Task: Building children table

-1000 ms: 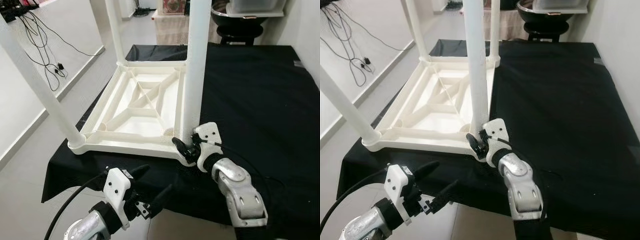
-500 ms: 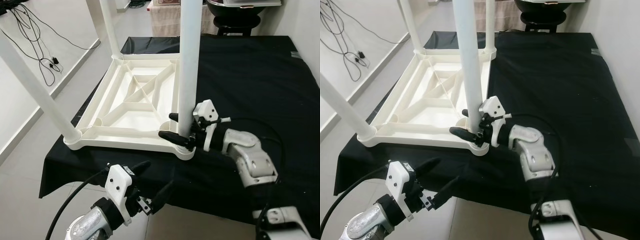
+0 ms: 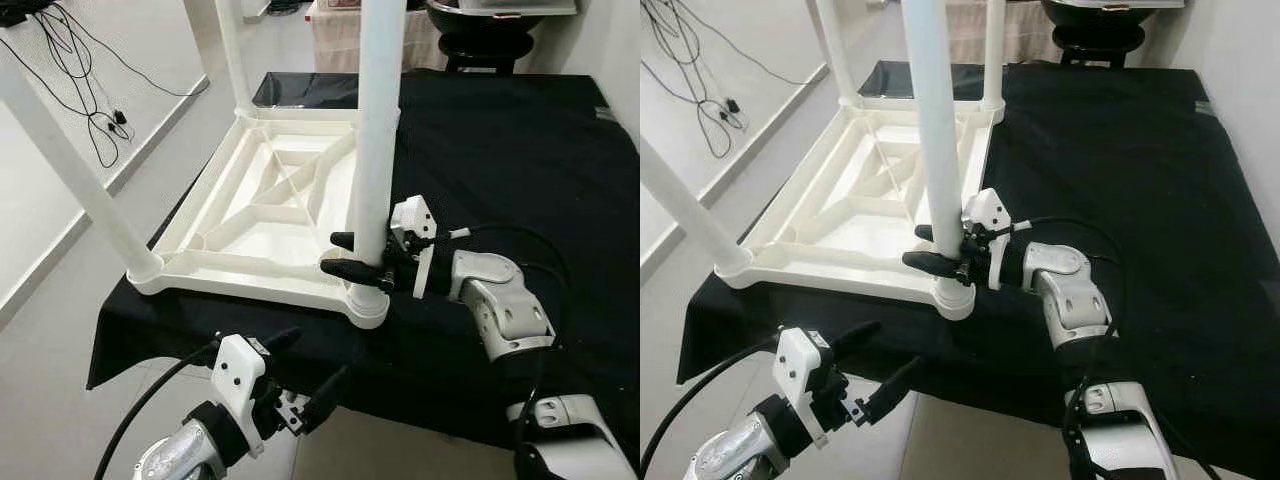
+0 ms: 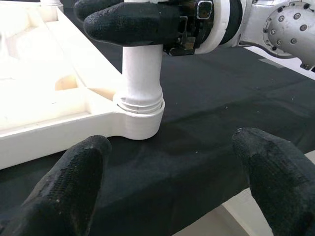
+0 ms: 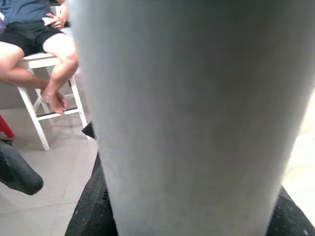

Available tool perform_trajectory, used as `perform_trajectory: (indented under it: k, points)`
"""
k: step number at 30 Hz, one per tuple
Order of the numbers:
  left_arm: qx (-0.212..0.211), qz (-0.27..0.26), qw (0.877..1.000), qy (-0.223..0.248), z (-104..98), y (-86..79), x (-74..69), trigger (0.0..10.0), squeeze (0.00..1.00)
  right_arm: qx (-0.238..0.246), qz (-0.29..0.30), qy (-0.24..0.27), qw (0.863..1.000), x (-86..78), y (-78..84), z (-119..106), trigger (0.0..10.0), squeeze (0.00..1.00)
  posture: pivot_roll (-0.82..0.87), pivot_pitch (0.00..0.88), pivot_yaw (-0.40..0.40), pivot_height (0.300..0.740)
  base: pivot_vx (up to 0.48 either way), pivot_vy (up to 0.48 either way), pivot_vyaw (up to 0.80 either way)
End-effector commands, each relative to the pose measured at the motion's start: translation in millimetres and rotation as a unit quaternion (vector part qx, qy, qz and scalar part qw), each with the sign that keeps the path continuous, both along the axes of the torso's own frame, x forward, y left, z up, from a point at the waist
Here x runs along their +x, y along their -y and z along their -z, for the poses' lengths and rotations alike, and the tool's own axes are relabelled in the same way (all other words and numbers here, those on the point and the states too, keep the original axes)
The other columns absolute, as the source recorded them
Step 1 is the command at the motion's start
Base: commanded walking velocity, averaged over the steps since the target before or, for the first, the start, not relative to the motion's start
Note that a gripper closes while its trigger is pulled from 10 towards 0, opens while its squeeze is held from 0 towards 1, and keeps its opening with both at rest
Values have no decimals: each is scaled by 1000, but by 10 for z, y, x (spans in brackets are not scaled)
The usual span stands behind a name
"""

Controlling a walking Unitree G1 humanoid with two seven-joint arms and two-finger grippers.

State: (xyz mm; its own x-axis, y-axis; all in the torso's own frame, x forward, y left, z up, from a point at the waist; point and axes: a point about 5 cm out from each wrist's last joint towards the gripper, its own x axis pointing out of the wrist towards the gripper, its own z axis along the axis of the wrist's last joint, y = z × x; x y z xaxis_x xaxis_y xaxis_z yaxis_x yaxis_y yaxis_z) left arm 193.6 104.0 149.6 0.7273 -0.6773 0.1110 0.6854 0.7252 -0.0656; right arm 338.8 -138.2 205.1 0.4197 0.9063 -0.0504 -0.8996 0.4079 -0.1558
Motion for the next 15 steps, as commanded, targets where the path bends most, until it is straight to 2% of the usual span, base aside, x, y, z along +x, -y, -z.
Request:
perform_trajectory:
  k: [1,3,4,5,7,8,9,10,15]
  points:
    - [2,-2,1000,-5,6,-11,-19,10000,0,-4,31,-18,999,-17,8,112,0,0,60,164,46,740,0,0,0]
    - [3,-4,1000,-5,5,-22,-21,10000,0,-10,139,-26,990,-69,59,230,0,0,59,165,42,740,0,0,0]
    - [3,-4,1000,-5,5,-28,-21,10000,0,-11,172,-32,985,-96,66,273,0,0,59,165,41,740,0,0,0]
    - [3,-5,1000,-5,1,-43,-16,10000,0,5,278,-58,959,-211,45,417,0,0,45,171,55,740,0,0,0]
    - [3,-5,1000,-5,1,-43,-16,10000,0,5,278,-58,959,-211,45,417,0,0,45,171,55,740,0,0,0]
    - [3,-5,1000,-5,-2,-53,-11,10000,0,5,331,-76,941,-383,-7,548,0,0,45,172,63,740,0,0,0]
    - [4,-2,1000,-5,2,-61,-2,10000,0,1,365,-74,928,-485,-58,597,0,0,36,165,71,740,0,0,0]
    - [5,0,1000,-6,6,-61,10,10000,0,-1,382,-64,922,-525,-85,596,0,0,36,156,77,740,0,0,0]
    - [8,12,1000,-5,13,-40,34,10000,0,-2,364,-42,930,-428,-160,537,0,0,44,153,63,740,0,0,0]
